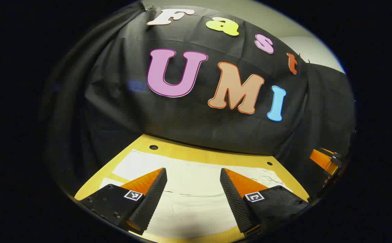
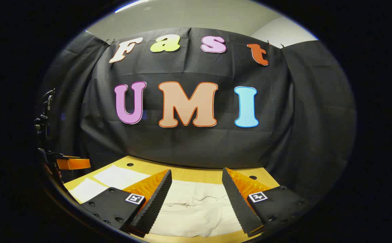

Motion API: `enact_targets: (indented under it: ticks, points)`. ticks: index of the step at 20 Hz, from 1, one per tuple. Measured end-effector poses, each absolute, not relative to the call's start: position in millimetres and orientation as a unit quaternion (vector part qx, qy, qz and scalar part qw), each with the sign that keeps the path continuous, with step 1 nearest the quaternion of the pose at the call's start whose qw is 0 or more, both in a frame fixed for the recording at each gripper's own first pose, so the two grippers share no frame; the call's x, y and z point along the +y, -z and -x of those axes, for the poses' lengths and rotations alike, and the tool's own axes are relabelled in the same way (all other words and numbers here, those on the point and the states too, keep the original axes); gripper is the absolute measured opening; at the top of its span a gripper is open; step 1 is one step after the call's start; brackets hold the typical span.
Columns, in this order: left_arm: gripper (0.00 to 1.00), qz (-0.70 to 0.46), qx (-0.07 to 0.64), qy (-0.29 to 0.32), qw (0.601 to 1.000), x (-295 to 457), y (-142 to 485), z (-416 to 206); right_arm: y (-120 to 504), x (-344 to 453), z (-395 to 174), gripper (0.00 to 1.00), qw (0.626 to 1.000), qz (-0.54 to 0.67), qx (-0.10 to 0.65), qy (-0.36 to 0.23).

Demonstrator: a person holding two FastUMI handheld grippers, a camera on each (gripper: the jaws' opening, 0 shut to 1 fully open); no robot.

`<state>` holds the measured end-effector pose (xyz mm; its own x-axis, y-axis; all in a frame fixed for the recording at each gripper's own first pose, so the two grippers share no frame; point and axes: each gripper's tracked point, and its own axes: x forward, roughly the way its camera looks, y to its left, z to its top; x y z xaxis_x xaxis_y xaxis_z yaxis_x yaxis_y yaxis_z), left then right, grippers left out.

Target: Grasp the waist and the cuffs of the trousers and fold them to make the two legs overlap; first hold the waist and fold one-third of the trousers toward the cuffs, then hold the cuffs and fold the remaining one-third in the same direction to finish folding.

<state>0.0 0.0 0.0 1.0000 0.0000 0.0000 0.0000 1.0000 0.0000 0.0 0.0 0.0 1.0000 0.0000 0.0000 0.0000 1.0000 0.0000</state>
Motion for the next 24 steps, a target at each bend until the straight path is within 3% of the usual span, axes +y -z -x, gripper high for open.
enact_targets:
  ticks: [14, 24]
  points:
    - [0.94, -0.002, 0.020, -0.007, 1.000, 16.4, 13.2, 11.3, 10.6, -0.1, 2.6, 0.96, 1.000, -0.001, 0.022, -0.012]
    - [0.94, 0.022, 0.101, -0.017, 0.995, 56.1, 74.3, 25.1, 30.7, -2.2, 7.8, 0.96, 0.999, -0.004, 0.048, -0.008]
